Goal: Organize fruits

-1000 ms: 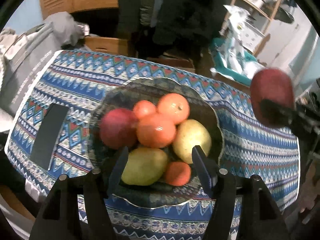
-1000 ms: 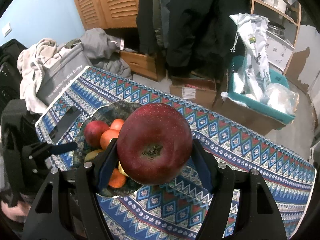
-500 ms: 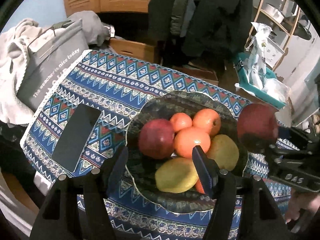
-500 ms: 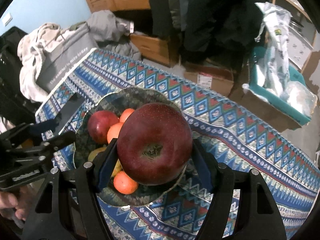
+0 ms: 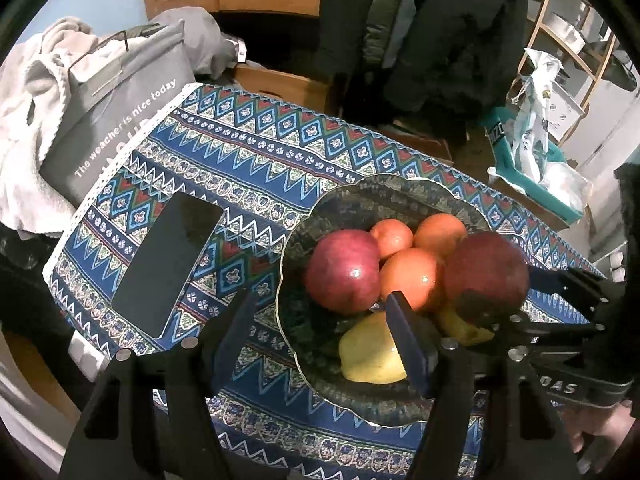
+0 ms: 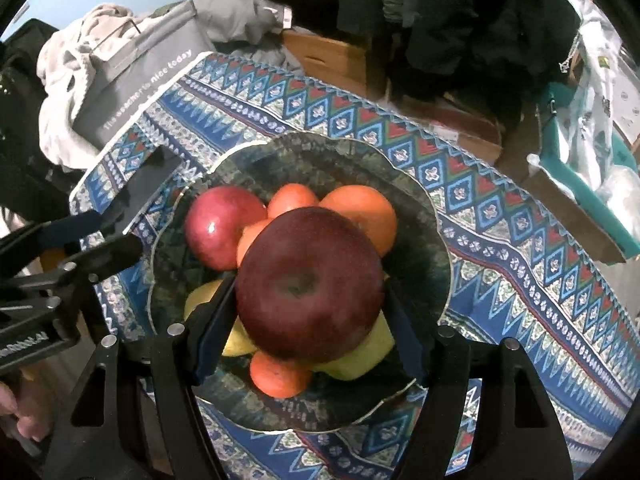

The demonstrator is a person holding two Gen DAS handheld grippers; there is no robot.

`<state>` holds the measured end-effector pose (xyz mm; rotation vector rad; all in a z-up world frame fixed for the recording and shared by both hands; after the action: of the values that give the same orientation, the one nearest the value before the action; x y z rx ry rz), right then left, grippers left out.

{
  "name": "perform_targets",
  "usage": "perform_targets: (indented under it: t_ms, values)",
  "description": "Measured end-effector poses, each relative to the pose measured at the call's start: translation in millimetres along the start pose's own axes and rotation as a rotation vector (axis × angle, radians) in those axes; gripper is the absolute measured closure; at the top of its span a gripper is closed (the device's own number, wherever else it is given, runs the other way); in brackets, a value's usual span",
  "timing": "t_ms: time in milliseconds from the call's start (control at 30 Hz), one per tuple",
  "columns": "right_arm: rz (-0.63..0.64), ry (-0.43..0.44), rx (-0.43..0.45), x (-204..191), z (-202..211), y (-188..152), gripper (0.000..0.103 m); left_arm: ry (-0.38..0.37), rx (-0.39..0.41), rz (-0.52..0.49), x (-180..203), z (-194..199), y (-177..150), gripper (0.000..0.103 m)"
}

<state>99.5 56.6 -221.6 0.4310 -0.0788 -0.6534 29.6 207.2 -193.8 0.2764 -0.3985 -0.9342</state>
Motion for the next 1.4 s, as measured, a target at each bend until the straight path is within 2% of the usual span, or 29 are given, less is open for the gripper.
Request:
perform_targets:
  t_ms: [300, 867, 1033, 1233, 1400]
  values:
    - [-0.011, 0.024, 0.044, -1, 18, 7, 0.026, -0.002, -0.009, 0.000, 1, -1, -1, 0.034]
    - [-0.007, 0.052, 0.027, -14, 12, 0, 0.024, 0.006, 0.013, -0.004, -1, 13, -2, 0.033]
    - [-0.017, 0.065, 0.068, -15, 25, 3, 0.023, 0.002, 0.022, 0.001, -3, 19, -1, 0.033]
    - [-0.033, 0.027, 0.123, -12, 55, 7, 0.023, -0.005, 0.048, -0.021, 3, 35, -2, 0.030]
    - [-0.036, -0.050, 0.182, -9, 95, 8, 0.023, -0.011, 0.091, -0.050, 11, 55, -2, 0.029]
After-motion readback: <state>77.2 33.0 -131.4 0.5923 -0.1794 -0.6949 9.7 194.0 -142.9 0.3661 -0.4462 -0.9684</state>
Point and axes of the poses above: each gripper's, at about its wrist camera, not at the fingertips, and z roughly against the way its jaws point, x to its right, y to its top, the point moved 2 cm from there along -z, roughly the way its jaws point, and after that the axes turned 14 degrees about z, right-handed, at the moved point
